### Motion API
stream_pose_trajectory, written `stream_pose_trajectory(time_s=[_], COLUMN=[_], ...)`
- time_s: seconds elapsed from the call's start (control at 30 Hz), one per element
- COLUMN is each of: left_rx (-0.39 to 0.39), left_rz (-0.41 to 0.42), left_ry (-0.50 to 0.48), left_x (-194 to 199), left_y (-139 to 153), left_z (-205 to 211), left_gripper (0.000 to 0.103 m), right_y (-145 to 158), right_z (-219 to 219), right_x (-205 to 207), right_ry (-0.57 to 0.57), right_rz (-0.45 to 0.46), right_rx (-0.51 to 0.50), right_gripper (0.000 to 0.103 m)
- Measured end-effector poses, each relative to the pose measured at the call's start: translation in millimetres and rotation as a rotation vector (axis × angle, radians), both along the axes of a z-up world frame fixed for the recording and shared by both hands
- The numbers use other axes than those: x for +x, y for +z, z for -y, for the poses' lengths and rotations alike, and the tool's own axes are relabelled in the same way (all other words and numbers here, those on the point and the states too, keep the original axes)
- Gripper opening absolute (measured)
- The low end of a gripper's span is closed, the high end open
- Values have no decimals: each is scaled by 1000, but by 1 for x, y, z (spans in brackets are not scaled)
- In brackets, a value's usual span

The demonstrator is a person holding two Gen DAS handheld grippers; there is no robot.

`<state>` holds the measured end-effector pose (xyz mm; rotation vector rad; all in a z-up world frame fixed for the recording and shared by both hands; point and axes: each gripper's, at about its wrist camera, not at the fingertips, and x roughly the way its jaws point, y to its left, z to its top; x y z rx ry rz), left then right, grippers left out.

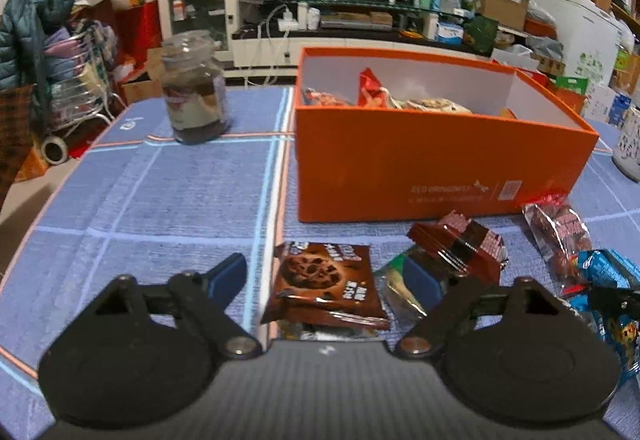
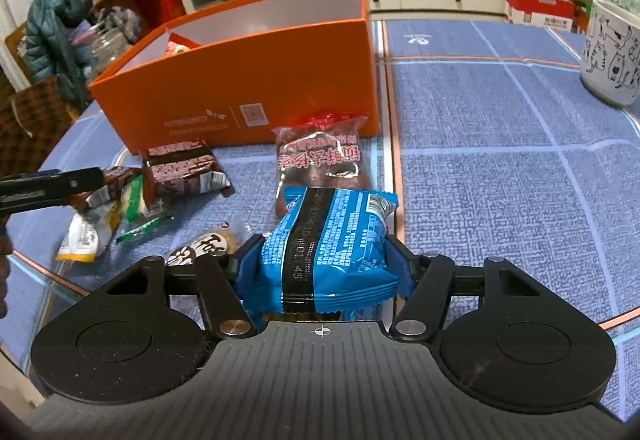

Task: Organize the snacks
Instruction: 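Grasp the brown chocolate cookie packet with left tool while right tool grasps the blue packet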

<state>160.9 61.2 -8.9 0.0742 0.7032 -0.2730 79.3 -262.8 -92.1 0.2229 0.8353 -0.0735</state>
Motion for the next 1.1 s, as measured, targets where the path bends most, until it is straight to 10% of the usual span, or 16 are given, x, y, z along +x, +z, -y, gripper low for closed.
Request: stream_pose_trajectory(time_s=[0.2,1.1], left_rx=[-18,75], left_rz=[-69,-58], left_ry=[-15,33], left_x=[16,7], left_y=[-12,-7], left_z=[1,9], left_gripper=[55,51], right_y=[1,8], right_z=[2,-8], right_x=[-2,-4], right_ry=[13,45], right_rz=[-4,11], right_rx=[1,-63], right_gripper=[53,52])
